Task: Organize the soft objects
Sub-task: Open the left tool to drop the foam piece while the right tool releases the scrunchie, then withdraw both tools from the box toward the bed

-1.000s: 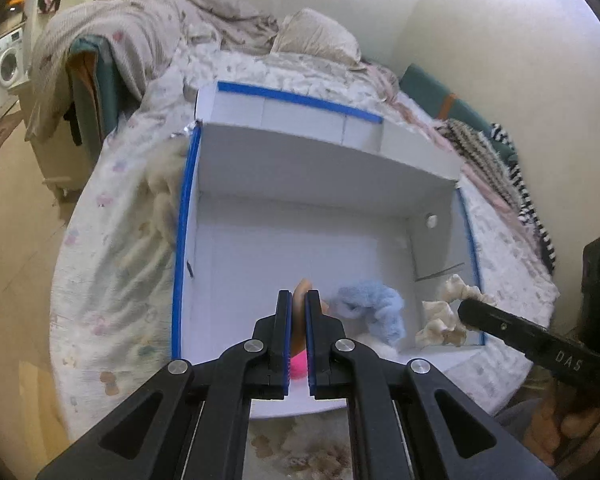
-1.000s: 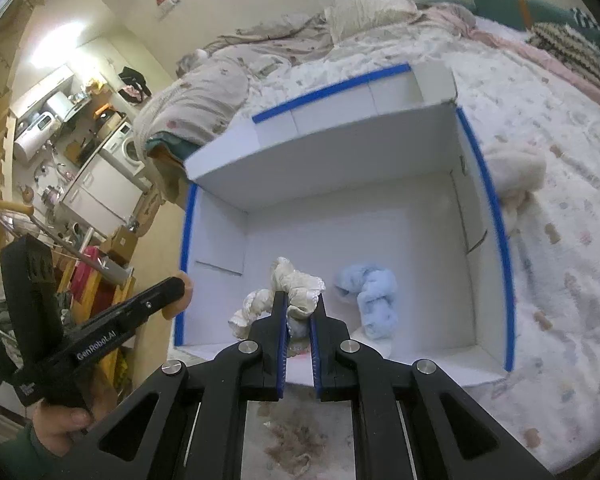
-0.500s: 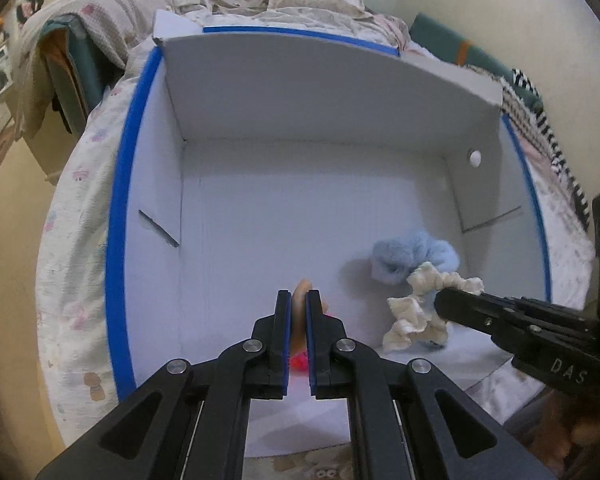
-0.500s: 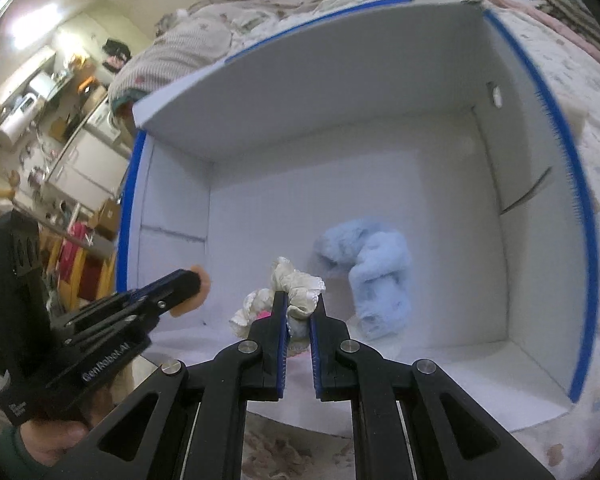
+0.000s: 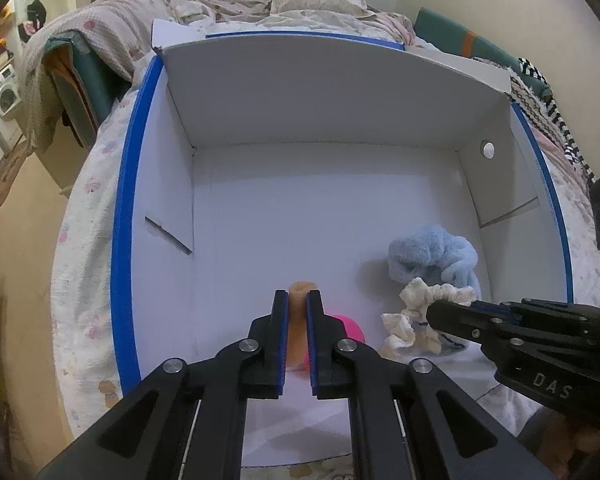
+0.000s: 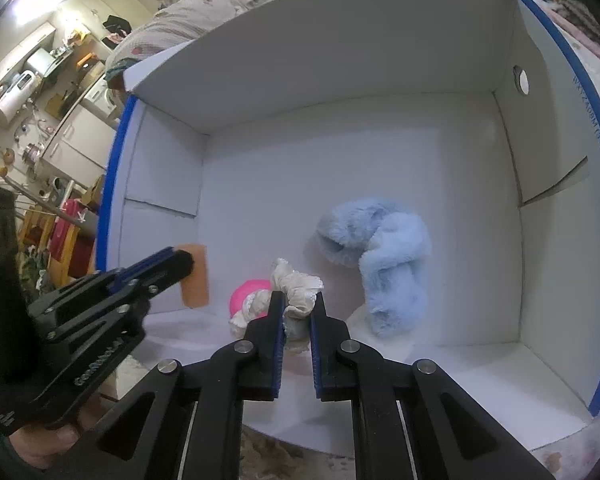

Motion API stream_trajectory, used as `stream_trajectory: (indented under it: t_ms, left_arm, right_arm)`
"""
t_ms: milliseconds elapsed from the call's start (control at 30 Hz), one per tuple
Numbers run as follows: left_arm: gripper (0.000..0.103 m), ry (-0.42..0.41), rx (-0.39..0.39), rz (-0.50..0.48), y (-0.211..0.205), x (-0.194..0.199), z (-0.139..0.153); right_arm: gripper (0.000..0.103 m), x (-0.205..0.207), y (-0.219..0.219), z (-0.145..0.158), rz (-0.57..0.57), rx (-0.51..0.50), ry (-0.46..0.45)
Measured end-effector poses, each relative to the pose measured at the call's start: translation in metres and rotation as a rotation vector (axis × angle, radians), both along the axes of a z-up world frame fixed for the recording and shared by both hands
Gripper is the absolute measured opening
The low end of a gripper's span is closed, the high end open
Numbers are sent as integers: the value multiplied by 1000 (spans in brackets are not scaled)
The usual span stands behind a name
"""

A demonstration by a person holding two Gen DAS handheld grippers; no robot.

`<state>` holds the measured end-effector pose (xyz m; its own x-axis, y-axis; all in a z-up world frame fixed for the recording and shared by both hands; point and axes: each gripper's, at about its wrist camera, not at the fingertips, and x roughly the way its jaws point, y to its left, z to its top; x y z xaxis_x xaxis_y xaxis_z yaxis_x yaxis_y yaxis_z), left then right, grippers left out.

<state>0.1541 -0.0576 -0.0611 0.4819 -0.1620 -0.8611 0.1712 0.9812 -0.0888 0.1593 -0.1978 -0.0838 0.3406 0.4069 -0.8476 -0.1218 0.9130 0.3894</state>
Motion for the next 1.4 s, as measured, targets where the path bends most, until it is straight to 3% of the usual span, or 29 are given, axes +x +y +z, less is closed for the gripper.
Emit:
stream_trajectory:
  t_ms: [367,433,467,500,567,600,633,667,967,1400]
  left_arm:
    - [12,-27,23,1,5,-2,9]
    - [14,-26,15,3,5,-2,11]
    - [19,-27,14,5,4,-2,12]
    - [21,-32,12,7,5,-3,13]
    - [36,-43,14,10,5,-4,15]
    - [44,-48,17,16,5,-5,17]
    - [65,-52,24,25,6,-5,17]
    - [75,-57,34,39,7,-5,17]
    - [75,-89,74,77,8,-8,23]
    - [75,-55,-14,30,24,-23,34]
  right_arm:
    - [18,0,-8,5,-41,50,-29]
    - [30,-1,-10,8,-45,57,-42]
    - [36,-2,-11,9,-46,59,-47]
    - [55,-2,-11,9,-48,61,-53]
    - [71,-4,-13,13,-57,67,-72]
    - [71,-4,-13,15,-65,75,-85]
    - [72,-5,-15,18,-74,82,-98]
    - [73,-4,-17,21,-81,92,-109]
    - [88,-7,-18,24,-98,90,-111]
    - [89,-18,-26,31,-127,74,-132]
